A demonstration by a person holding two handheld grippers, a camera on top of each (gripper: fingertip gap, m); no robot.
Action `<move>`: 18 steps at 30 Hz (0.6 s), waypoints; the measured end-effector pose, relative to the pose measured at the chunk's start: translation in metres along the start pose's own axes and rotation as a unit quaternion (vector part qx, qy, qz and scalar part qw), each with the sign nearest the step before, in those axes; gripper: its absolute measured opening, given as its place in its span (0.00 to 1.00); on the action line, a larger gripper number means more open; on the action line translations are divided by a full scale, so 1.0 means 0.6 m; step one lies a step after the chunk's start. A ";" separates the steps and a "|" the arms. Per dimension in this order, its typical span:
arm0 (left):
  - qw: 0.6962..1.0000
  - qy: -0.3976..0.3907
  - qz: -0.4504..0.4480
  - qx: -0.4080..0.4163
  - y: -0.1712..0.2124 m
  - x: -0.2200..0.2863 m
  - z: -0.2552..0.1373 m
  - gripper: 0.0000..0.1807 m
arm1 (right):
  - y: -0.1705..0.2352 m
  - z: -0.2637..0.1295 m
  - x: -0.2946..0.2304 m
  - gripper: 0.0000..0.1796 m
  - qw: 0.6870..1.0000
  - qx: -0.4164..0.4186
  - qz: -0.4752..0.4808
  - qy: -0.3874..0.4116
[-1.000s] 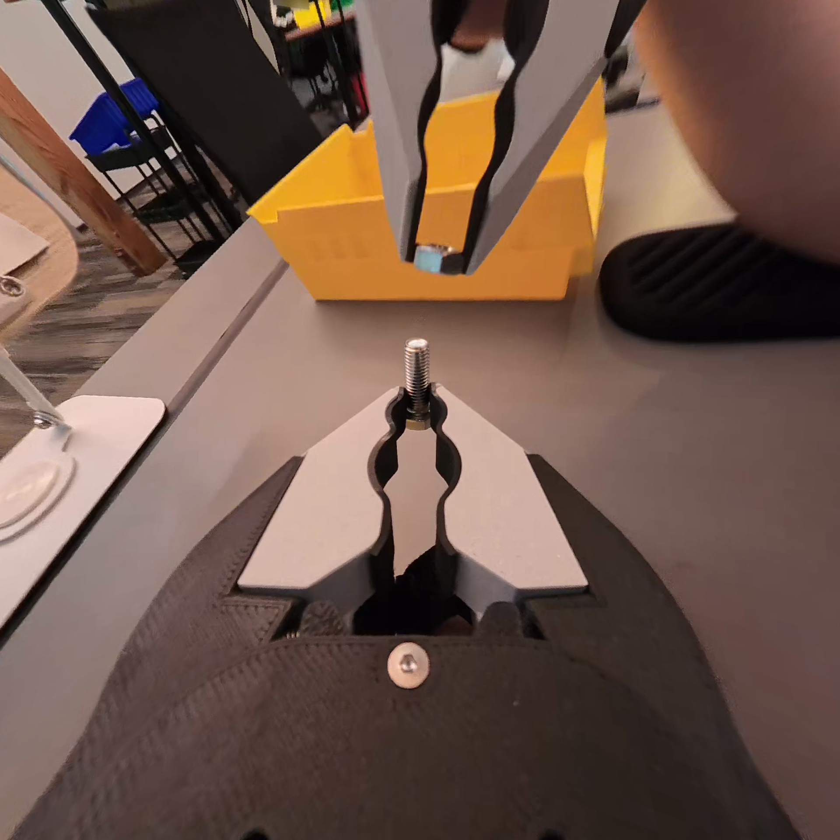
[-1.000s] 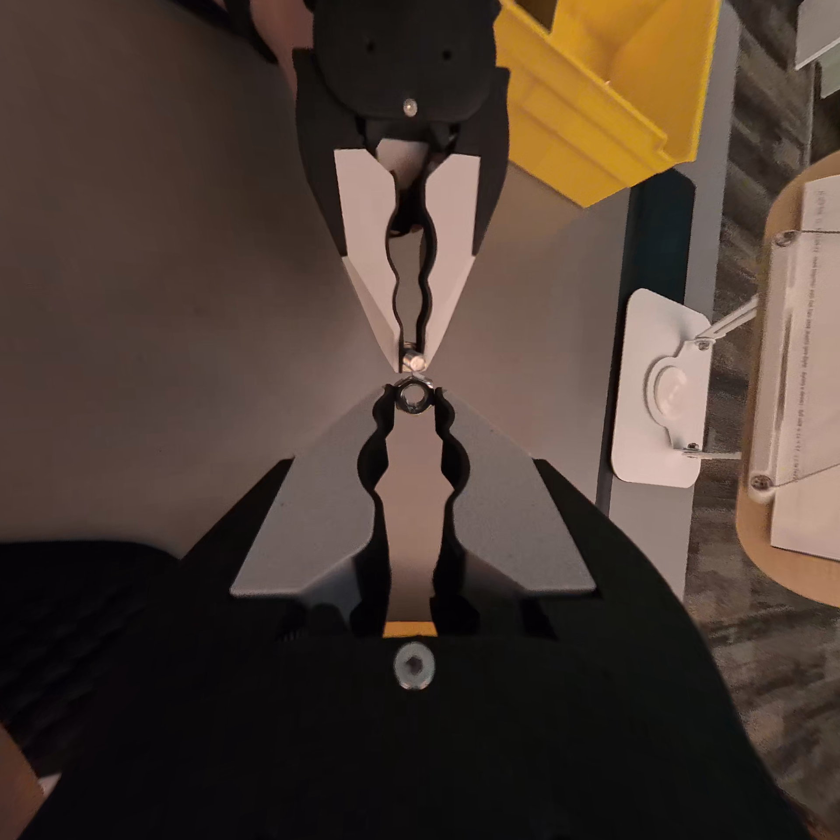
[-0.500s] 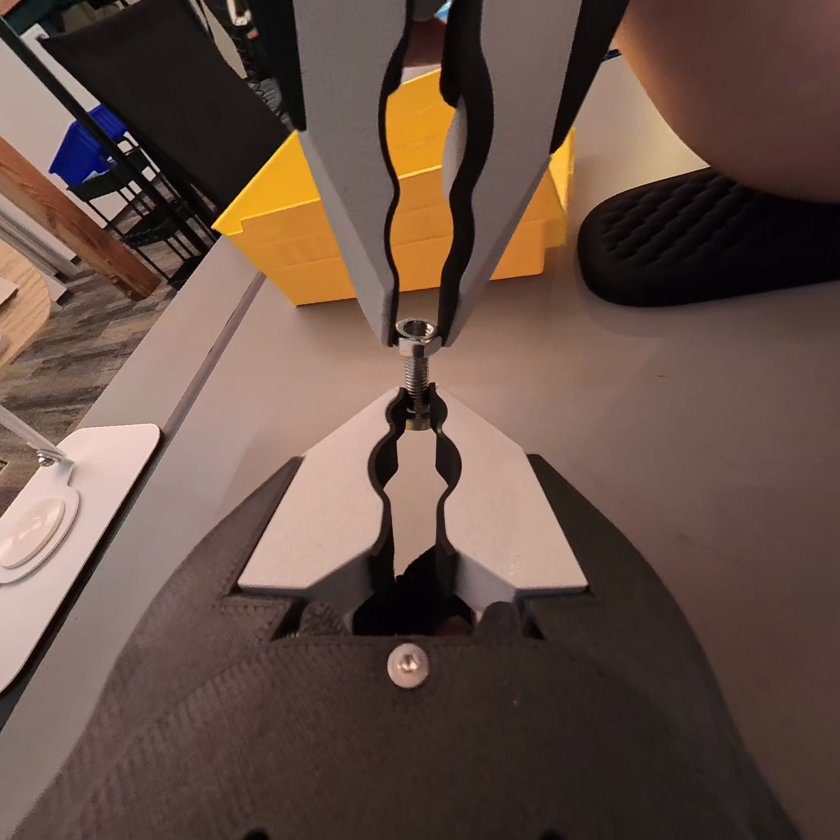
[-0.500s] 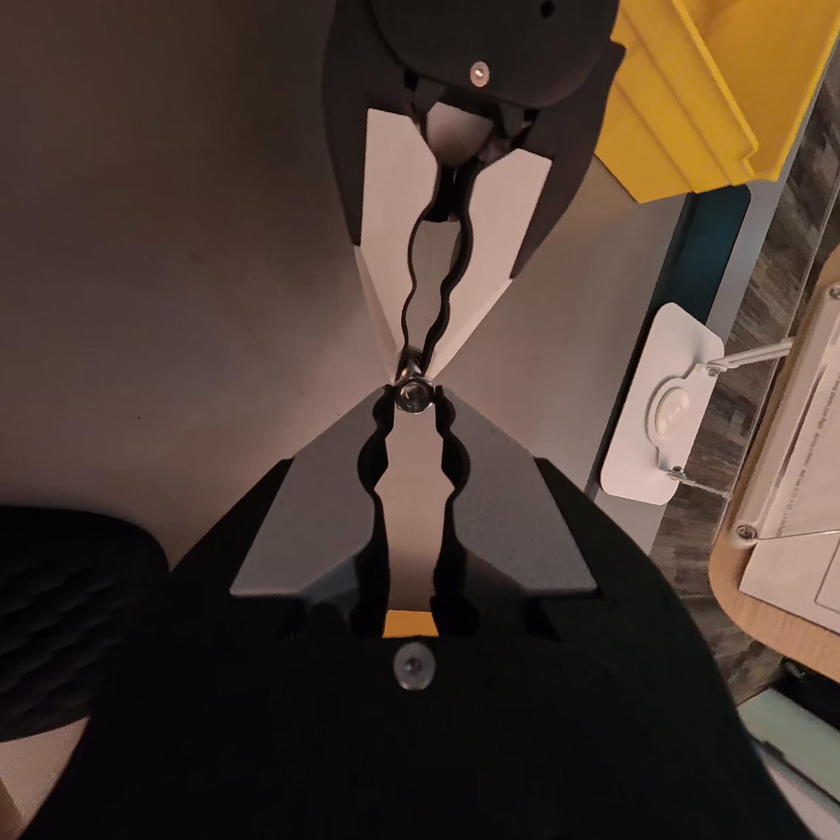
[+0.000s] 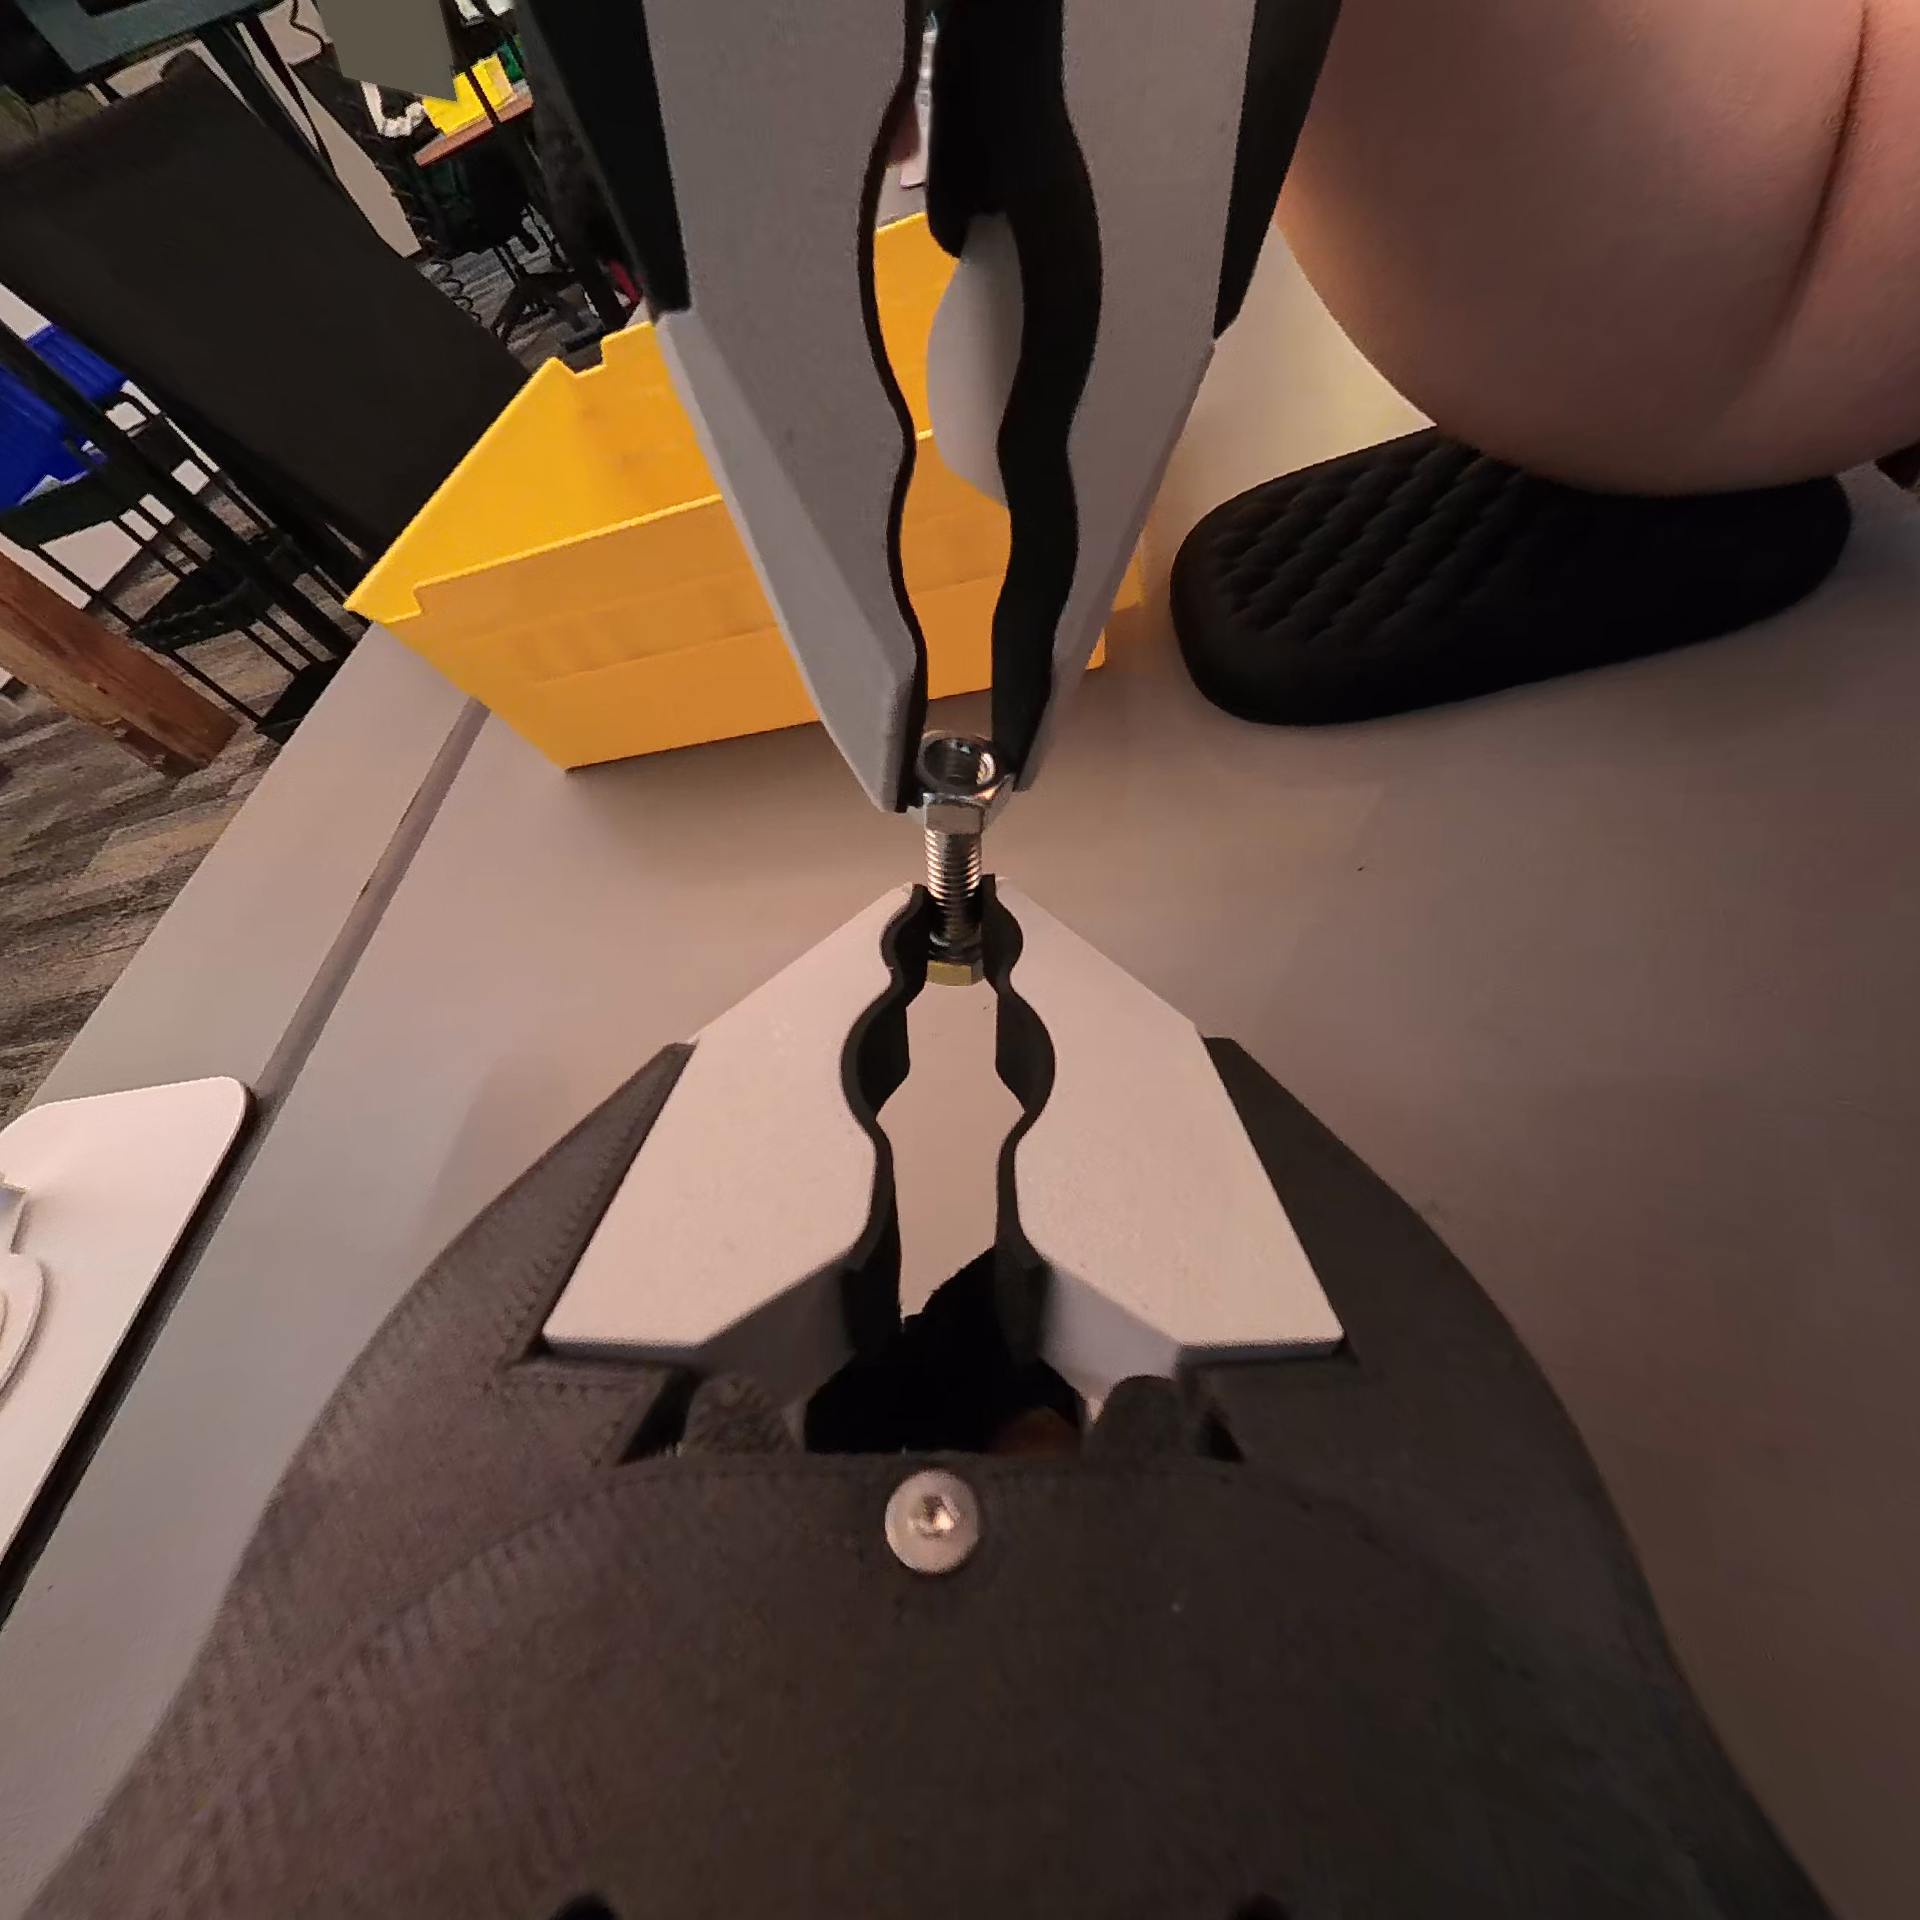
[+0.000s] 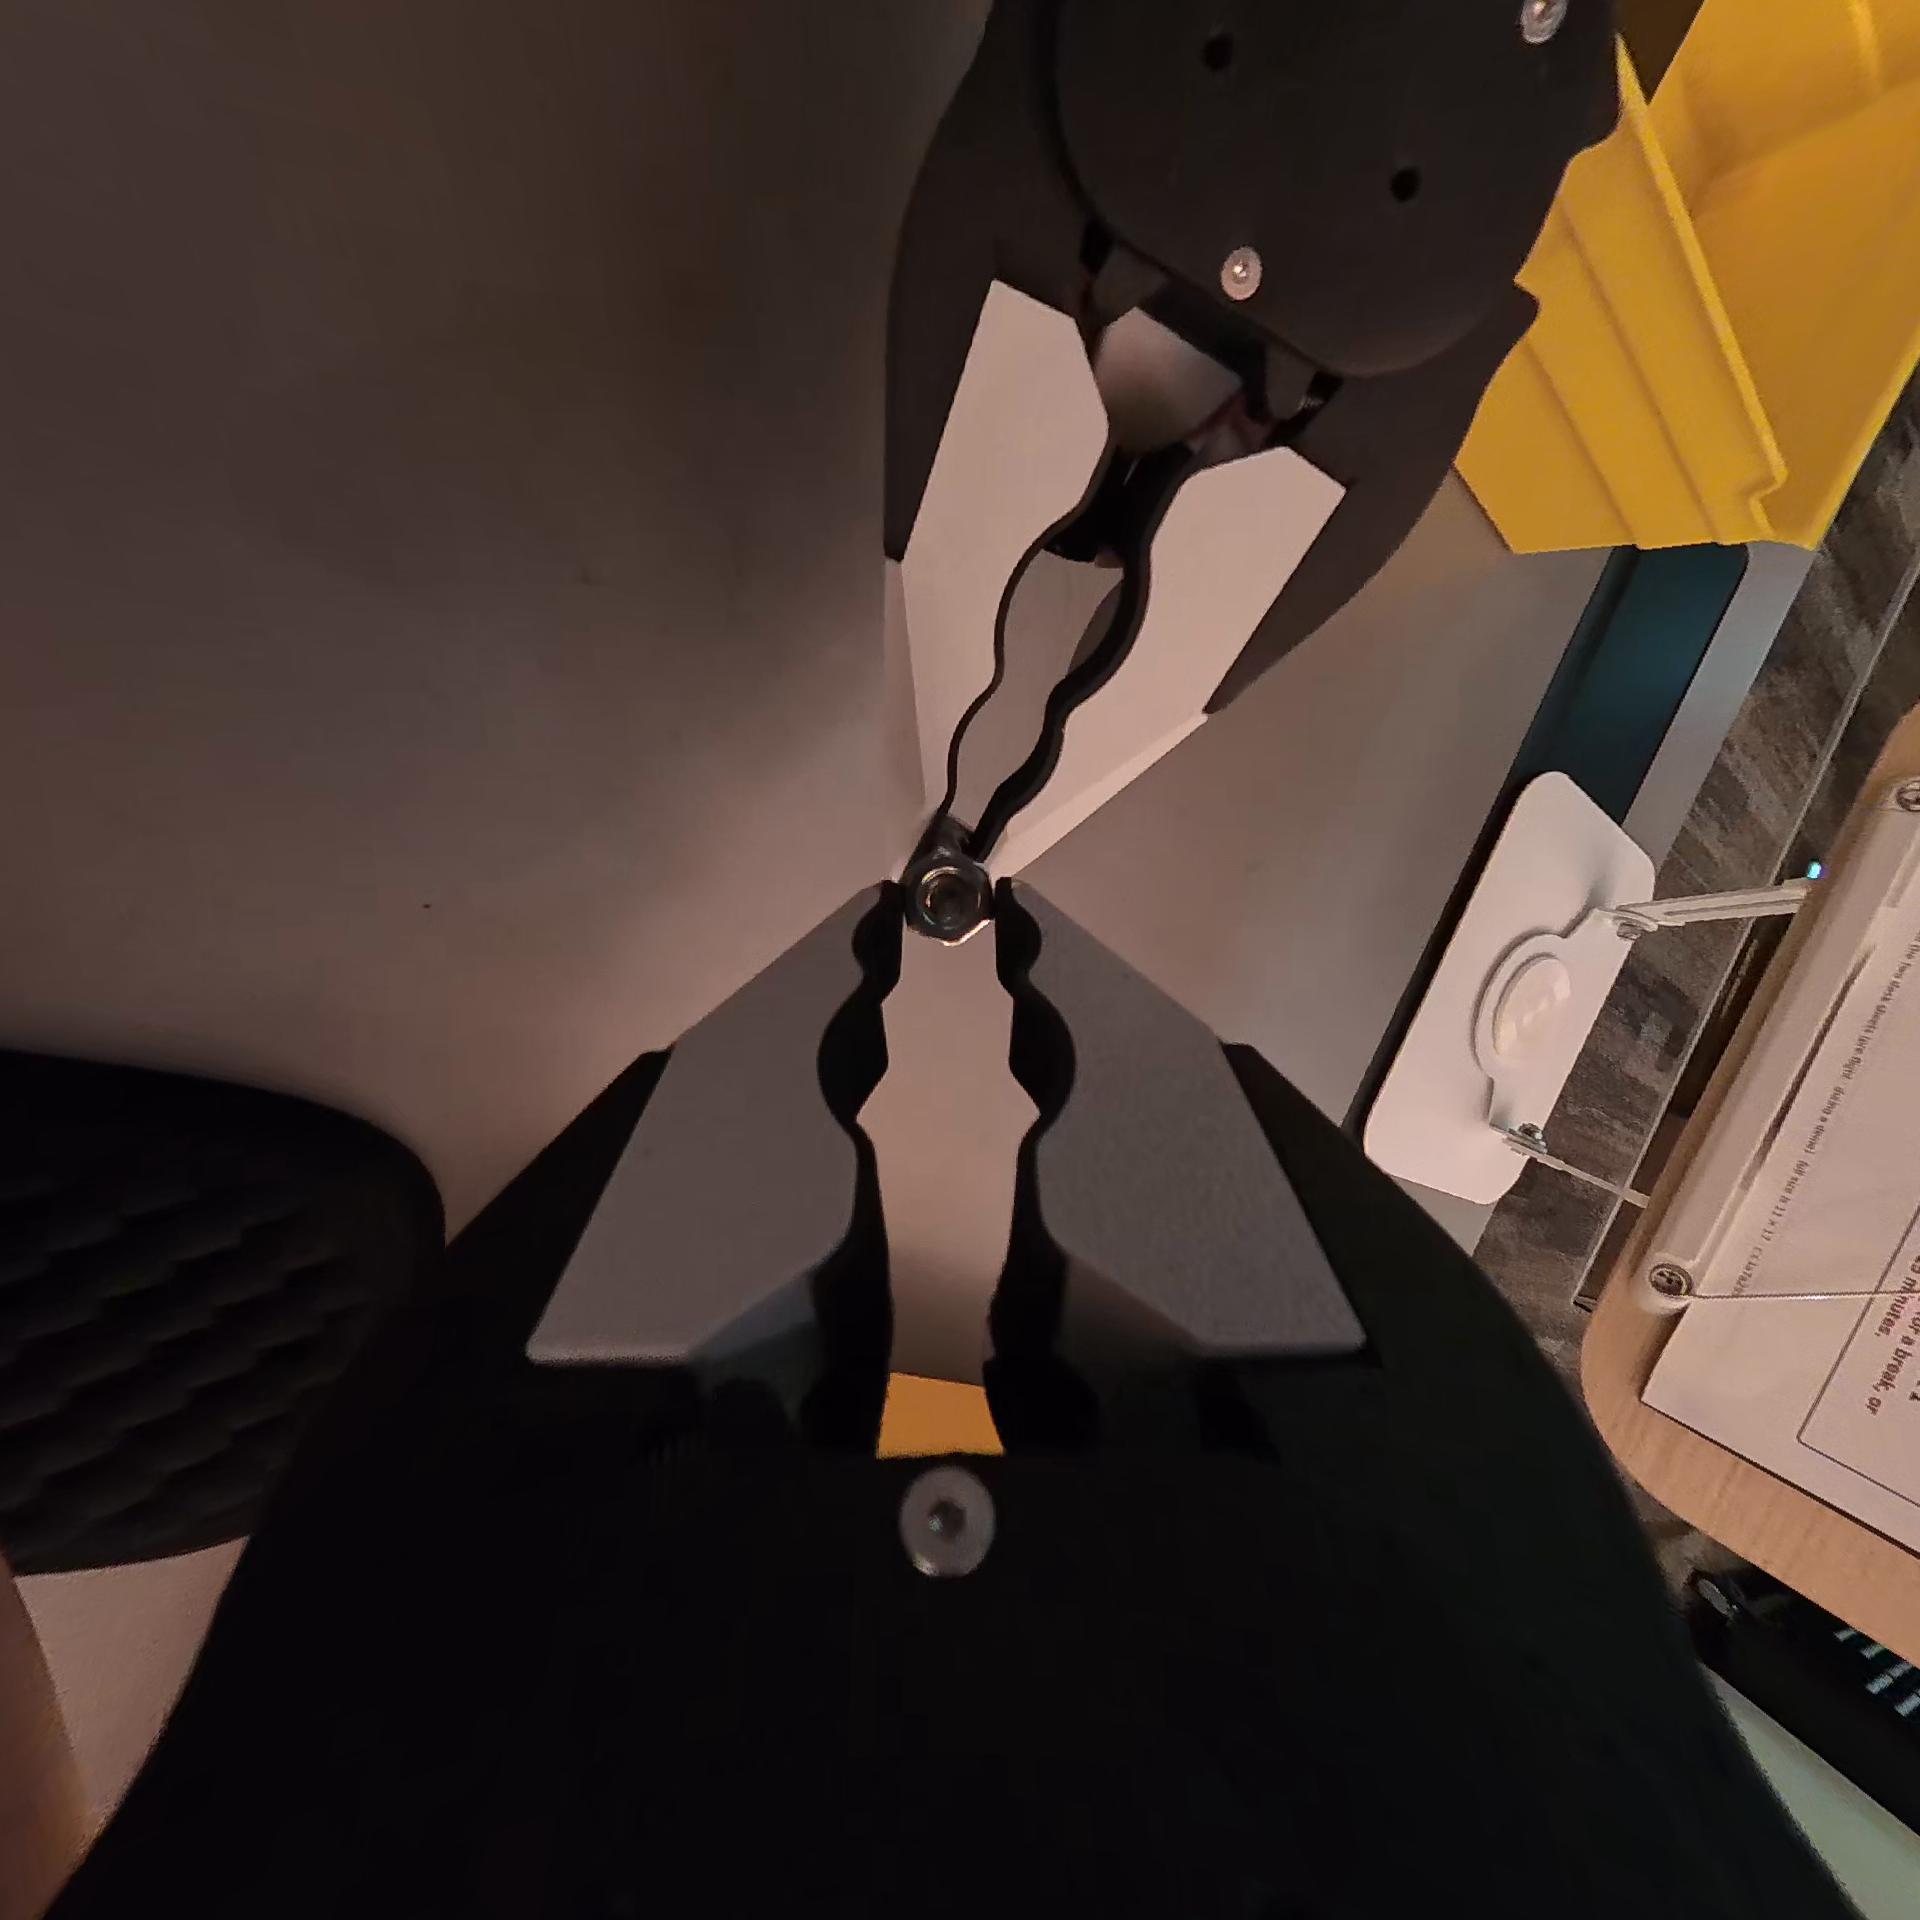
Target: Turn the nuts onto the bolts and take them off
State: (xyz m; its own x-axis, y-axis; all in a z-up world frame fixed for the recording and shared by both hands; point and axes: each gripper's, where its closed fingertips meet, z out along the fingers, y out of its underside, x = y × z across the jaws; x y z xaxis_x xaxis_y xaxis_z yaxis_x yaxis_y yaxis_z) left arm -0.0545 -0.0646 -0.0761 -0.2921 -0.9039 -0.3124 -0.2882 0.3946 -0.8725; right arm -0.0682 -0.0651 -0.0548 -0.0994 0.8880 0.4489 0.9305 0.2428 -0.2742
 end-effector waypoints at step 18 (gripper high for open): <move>0.998 -0.035 -0.047 0.037 -0.015 -0.039 -0.023 0.04 | -0.008 -0.013 0.049 0.09 0.992 0.060 0.108 0.033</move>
State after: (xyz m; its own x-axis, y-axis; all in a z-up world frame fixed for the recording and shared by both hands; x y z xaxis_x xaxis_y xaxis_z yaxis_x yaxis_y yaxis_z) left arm -0.0578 -0.0446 -0.0556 -0.2011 -0.9468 -0.2512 -0.2422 0.2966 -0.9238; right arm -0.0726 -0.0432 -0.0337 0.1236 0.8979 0.4224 0.8789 0.0986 -0.4668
